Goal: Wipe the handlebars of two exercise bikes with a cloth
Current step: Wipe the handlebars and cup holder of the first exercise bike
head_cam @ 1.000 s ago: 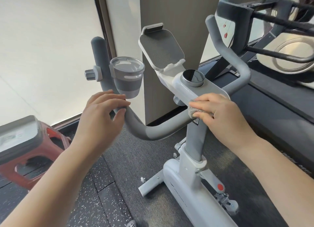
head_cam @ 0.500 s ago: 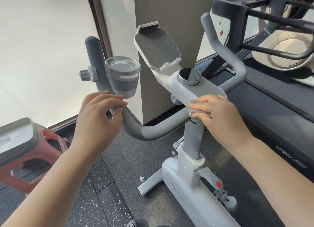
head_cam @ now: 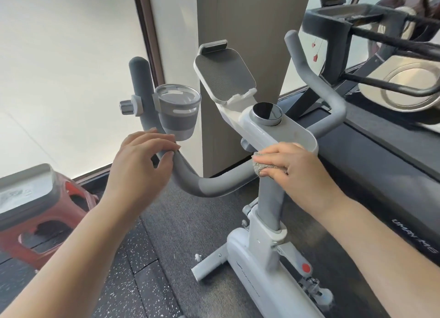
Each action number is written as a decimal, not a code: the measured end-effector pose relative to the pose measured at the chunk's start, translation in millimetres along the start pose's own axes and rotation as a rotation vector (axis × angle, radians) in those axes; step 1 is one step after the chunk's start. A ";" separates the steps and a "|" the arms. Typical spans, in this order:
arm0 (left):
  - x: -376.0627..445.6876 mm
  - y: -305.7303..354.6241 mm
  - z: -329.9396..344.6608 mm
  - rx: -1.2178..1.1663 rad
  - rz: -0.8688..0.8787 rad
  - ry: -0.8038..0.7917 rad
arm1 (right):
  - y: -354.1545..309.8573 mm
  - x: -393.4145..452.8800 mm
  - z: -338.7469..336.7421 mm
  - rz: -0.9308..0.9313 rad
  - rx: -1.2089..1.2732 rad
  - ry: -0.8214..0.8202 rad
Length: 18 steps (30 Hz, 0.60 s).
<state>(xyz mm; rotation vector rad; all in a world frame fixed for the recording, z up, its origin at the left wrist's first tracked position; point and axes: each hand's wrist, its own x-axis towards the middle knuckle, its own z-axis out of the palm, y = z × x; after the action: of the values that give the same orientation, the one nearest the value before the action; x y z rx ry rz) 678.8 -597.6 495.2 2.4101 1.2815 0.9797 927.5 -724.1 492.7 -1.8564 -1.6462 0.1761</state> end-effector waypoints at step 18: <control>20.5 -38.2 -39.1 -0.166 0.023 0.022 | -74.2 68.9 39.2 0.184 0.417 0.119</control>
<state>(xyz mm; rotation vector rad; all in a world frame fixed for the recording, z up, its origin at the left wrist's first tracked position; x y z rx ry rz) 636.5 -562.5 514.7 2.2983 1.1342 1.0771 859.6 -645.0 523.1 -1.6576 -1.2445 0.4433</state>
